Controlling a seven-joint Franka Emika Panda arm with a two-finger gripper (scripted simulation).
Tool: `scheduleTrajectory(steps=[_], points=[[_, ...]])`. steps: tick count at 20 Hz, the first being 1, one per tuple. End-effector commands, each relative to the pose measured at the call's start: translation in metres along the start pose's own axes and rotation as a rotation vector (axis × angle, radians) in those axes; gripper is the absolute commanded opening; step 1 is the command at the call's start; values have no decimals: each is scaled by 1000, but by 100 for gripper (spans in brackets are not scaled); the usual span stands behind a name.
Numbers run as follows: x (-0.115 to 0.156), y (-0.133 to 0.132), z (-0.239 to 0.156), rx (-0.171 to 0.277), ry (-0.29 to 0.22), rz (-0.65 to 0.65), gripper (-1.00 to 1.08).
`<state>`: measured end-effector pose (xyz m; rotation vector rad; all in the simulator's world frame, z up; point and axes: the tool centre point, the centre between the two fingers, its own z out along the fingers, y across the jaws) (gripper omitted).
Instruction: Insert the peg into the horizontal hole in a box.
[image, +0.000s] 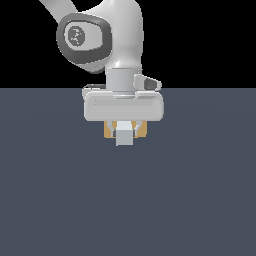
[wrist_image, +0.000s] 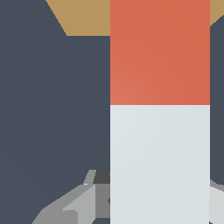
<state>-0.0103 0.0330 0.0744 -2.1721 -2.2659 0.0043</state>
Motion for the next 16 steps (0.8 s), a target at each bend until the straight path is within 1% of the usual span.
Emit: scheduleTrajectory(steps=[1, 5, 12, 16], points=[[5, 1, -1, -3, 0, -1, -100], [24, 0, -2, -3, 0, -1, -100], [77, 0, -3, -5, 1, -1, -100], [93, 1, -3, -6, 1, -1, -100]])
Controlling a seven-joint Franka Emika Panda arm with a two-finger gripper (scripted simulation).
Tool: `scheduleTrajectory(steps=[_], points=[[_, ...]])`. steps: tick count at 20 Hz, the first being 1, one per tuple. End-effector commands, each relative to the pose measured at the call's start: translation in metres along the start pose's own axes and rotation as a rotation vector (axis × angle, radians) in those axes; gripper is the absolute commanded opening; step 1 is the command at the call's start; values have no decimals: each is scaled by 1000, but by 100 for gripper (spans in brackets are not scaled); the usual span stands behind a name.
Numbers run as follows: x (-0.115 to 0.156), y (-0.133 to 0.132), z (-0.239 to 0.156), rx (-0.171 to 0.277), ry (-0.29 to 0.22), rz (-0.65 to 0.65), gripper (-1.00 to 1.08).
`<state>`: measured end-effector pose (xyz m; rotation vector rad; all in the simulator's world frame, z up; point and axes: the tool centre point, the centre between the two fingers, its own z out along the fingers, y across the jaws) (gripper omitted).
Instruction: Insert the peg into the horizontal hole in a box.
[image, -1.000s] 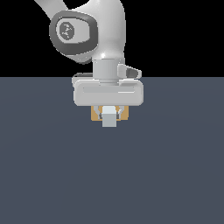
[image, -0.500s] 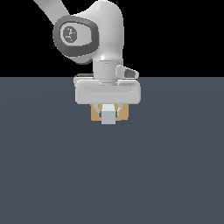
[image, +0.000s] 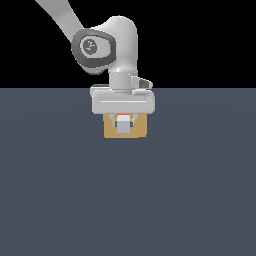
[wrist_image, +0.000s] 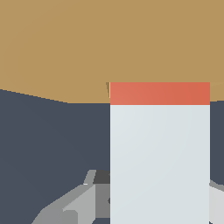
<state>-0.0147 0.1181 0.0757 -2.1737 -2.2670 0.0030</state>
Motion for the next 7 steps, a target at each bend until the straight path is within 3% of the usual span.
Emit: scheduleTrajectory(steps=[1, 7], points=[[10, 2, -2, -4, 1, -1, -100], [8, 3, -2, -4, 1, -1, -100]])
